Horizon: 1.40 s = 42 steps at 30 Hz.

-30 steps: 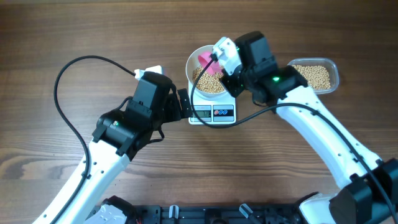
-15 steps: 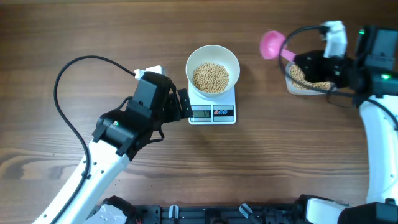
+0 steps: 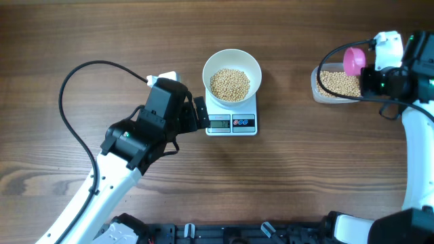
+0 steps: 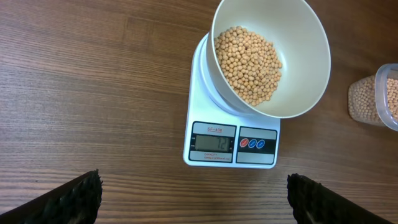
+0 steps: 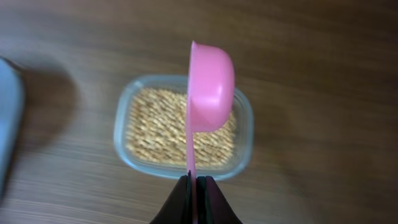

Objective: Scoop item into bowl and weigh 150g on scale
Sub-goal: 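Move the empty scoop back over the bean tub with the right gripper, then dip the pink scoop into the soybeans and scoop them up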

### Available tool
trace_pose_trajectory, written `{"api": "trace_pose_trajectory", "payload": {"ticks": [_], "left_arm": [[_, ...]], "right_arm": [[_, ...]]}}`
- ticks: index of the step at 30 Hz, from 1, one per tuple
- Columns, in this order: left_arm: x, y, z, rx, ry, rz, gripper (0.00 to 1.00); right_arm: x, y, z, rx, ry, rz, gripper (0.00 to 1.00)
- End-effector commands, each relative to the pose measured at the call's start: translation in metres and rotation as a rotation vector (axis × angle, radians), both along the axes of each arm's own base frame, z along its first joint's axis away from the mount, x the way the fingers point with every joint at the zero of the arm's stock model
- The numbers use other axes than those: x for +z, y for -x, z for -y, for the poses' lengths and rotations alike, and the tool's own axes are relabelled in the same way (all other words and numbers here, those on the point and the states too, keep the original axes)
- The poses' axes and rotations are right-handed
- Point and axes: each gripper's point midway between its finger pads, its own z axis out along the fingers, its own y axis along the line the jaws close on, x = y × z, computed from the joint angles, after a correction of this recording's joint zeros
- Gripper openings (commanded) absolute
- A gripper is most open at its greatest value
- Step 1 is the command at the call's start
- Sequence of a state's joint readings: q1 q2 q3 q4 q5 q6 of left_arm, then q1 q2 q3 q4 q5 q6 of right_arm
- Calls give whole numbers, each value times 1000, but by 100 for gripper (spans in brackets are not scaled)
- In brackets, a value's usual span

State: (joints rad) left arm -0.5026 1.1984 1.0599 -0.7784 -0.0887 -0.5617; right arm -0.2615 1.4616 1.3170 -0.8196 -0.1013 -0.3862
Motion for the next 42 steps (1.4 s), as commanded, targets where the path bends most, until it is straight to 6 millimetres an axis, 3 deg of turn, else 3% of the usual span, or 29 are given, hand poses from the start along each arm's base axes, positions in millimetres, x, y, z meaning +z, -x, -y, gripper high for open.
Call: {"api": "trace_pose_trajectory", "payload": {"ticks": [1, 7, 12, 18, 22, 32, 37, 42], "left_arm": [[3, -1, -3, 4, -7, 14, 100], [3, -1, -3, 4, -7, 14, 100], [3, -1, -3, 4, -7, 14, 100], [3, -1, -3, 4, -7, 14, 100], [3, -1, -3, 4, -7, 14, 100], [3, -1, -3, 4, -7, 14, 100], [3, -1, -3, 4, -7, 14, 100], [3, -1, -3, 4, -7, 14, 100]], "right_arm": [[-21, -3, 8, 21, 109, -82, 4], [-48, -8, 12, 3, 211, -181, 4], [-73, -9, 7, -28, 178, -243, 4], [-92, -1, -27, 74, -1, -302, 4], [-94, 5, -51, 130, -124, -319, 4], [-91, 6, -61, 105, -234, -313, 4], [-85, 6, -53, 83, -351, -278, 4], [-76, 6, -33, 30, -490, -224, 4]]}}
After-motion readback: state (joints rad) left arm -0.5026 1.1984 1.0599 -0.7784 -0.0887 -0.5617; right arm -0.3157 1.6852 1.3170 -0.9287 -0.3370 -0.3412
